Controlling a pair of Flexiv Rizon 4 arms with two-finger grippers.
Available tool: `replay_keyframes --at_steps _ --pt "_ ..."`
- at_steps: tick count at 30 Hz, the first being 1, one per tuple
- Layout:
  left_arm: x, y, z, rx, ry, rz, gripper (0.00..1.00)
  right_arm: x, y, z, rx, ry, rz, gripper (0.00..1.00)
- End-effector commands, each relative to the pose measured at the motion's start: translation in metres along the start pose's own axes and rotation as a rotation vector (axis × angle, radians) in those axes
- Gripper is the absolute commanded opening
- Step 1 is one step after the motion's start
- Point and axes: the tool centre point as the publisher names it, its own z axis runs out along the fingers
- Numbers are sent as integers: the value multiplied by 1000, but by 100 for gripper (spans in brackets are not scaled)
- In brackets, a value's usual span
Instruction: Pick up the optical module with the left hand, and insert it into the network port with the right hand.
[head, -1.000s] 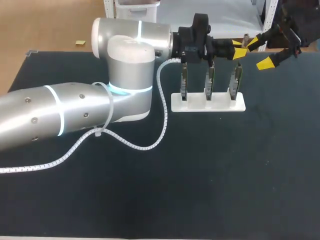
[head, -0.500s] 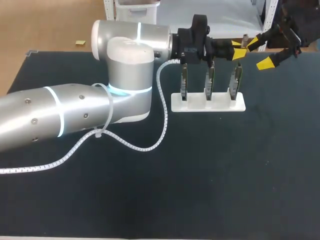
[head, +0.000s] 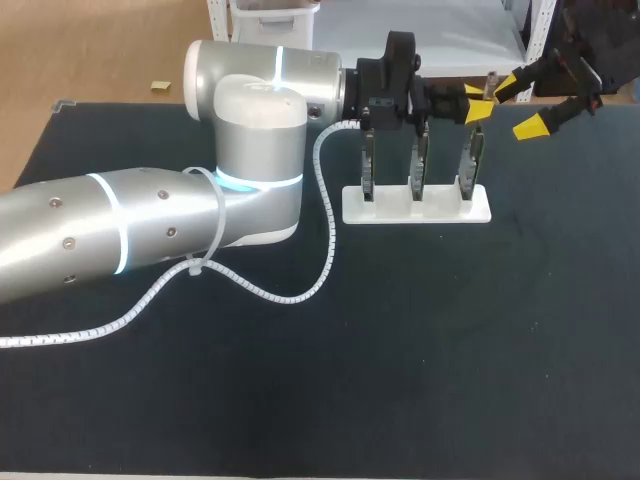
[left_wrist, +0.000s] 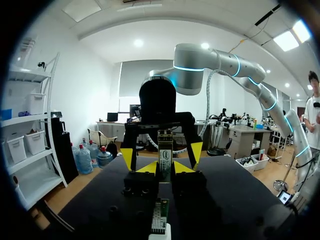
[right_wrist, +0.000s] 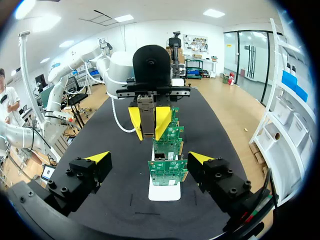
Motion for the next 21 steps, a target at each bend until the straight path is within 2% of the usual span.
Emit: replay_keyframes --at_steps 1,21 --pt "3 2 -1 4 -6 -14 0 0 2 0 6 0 -1 100" --pt "4 5 2 31 8 -9 0 0 2 0 6 0 -1 100"
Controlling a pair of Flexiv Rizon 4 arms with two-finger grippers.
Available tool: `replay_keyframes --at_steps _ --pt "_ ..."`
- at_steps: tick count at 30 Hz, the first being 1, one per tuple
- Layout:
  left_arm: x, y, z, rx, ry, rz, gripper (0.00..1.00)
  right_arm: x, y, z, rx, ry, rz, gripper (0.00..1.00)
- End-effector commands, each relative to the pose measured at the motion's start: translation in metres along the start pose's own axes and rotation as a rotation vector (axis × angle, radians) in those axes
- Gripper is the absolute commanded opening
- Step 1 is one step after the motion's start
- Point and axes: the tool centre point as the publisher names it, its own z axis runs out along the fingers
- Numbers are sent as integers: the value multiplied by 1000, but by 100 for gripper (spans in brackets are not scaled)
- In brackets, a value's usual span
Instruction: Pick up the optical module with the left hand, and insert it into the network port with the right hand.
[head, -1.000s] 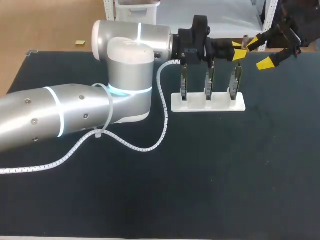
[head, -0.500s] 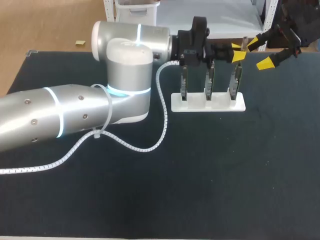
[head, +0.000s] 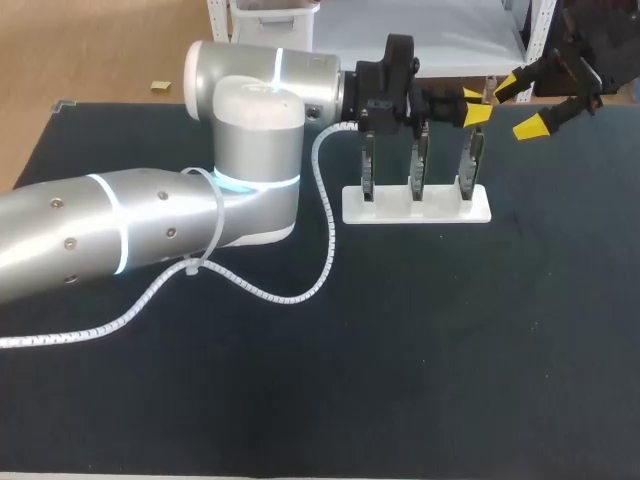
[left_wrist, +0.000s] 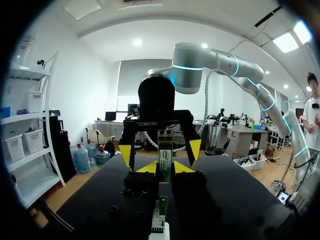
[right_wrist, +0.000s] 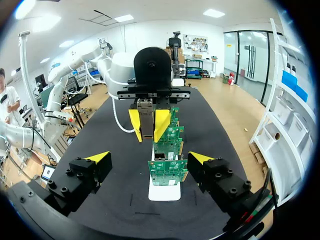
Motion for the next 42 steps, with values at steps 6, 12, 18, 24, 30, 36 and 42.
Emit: replay_keyframes --at_steps 6,12,18,24,30,36,42 --pt "0 7 1 14 9 3 0 0 2 0 6 0 -1 100" --pt "1 8 1 14 10 0 0 0 2 0 6 0 -1 100" --pt "1 9 -3 21 33 9 0 0 2 0 6 0 -1 100" --pt "3 10 -3 4 13 -4 0 0 2 0 6 0 -1 100" --pt "2 9 0 1 6 -2 0 0 2 0 6 0 -1 100" --pt "3 10 3 -2 4 -6 0 0 2 0 6 0 -1 100" --pt "3 11 4 -6 5 -10 0 0 2 0 6 0 -1 100"
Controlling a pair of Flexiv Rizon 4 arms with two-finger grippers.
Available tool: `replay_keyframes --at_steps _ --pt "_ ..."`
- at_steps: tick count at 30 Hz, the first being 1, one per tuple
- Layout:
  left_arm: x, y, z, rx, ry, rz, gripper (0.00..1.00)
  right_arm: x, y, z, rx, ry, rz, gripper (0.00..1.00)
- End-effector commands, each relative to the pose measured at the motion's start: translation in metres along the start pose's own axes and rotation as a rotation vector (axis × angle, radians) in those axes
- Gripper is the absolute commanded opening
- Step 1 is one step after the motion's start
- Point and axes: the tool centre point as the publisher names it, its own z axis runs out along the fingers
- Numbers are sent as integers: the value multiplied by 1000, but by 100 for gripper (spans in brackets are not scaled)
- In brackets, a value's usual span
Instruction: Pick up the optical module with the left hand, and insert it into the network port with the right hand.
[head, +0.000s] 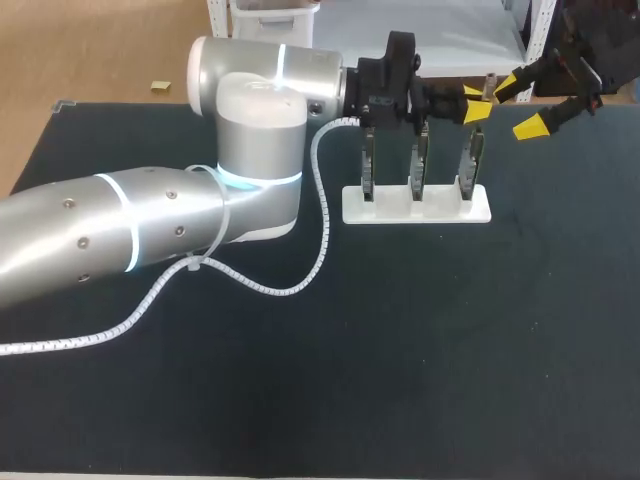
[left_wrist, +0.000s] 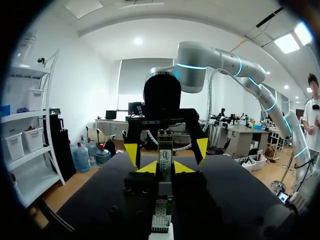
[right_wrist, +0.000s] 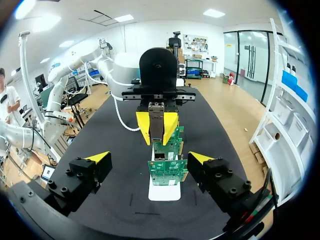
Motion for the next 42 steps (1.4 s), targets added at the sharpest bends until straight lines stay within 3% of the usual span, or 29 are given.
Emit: replay_keyframes --at_steps 1,33,36,39,42 --pt "1 1 2 -4 -1 -1 0 0 2 0 6 0 -1 100" --pt "3 5 1 1 -12 -25 0 -1 2 -3 16 2 -12 100" --pt "3 5 1 1 -12 -25 0 -6 -3 -8 19 -41 13 100" --pt "3 5 1 1 -12 -25 0 -10 -5 -9 22 -34 1 100" --pt "3 5 1 1 -12 -25 0 -17 -9 -12 17 -91 38 100"
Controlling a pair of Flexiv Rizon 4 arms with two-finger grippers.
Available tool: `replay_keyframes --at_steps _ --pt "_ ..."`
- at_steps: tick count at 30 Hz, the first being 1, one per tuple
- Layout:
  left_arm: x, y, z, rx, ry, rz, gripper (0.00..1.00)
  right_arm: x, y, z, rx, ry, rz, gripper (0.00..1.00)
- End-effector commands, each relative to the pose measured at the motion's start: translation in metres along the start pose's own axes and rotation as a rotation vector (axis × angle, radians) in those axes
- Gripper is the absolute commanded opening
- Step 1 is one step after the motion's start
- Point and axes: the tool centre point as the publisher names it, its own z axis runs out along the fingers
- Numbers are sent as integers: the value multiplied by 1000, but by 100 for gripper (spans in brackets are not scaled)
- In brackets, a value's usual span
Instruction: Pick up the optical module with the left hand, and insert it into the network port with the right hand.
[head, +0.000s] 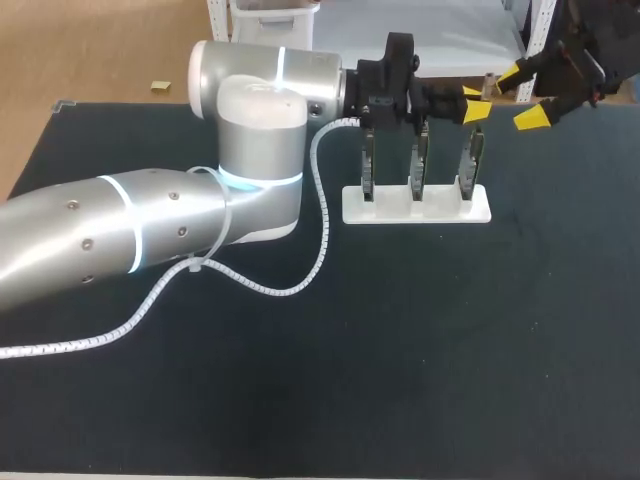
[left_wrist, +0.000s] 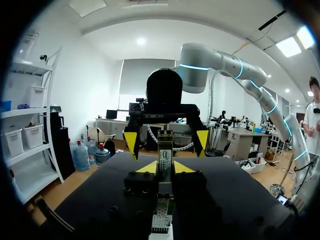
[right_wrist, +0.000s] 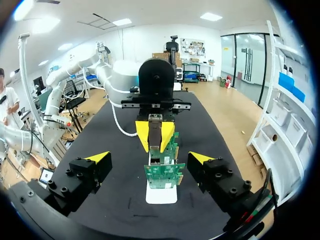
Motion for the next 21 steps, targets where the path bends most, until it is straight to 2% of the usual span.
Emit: replay_keyframes --at_steps 1,13,21 --pt "0 2 1 3 0 0 0 -6 -6 -5 -2 -47 29 100" --pt "0 2 1 3 0 0 0 -27 -7 -2 15 -23 -19 100" --pt "0 2 1 3 0 0 0 -34 -10 5 14 -2 -23 100"
